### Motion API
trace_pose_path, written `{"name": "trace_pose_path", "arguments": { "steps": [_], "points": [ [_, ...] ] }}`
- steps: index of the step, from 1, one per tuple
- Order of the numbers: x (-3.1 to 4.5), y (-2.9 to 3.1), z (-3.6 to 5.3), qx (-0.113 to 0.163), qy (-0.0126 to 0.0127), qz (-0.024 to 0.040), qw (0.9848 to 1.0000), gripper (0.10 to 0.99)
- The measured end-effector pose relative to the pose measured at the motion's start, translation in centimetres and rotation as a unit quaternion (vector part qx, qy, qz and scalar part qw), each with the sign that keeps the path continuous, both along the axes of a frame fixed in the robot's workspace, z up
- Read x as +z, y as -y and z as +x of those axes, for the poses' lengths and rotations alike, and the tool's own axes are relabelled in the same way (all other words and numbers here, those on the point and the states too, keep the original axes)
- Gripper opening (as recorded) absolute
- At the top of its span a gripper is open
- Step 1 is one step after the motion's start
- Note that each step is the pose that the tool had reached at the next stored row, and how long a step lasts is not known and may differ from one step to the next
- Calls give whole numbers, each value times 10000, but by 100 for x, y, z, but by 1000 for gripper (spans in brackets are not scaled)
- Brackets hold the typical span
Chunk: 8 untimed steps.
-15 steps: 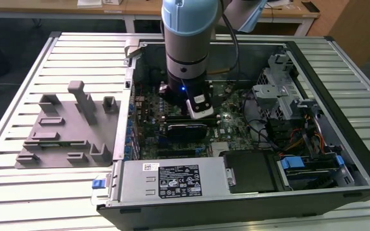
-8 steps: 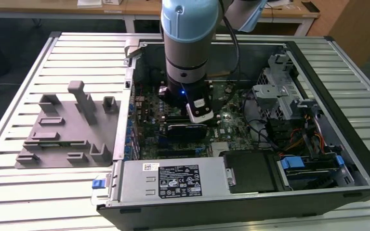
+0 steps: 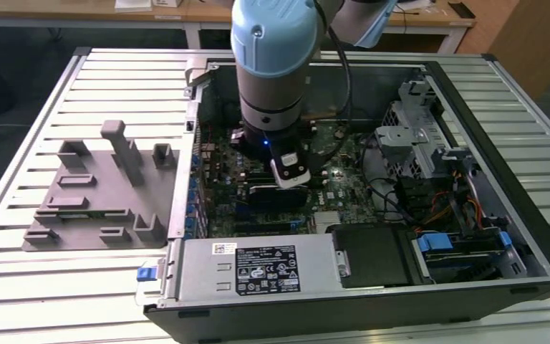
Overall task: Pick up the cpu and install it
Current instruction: 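Install the second cpu locking lever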
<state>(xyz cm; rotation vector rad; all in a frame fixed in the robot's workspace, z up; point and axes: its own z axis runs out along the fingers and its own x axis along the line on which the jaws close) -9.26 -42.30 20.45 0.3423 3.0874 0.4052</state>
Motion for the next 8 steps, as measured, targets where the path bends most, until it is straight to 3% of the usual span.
{"name": "trace_pose_path", "arguments": {
  "steps": [8],
  "points": [
    [-57,1,-30,10,0,92,10000,106]
  ]
}}
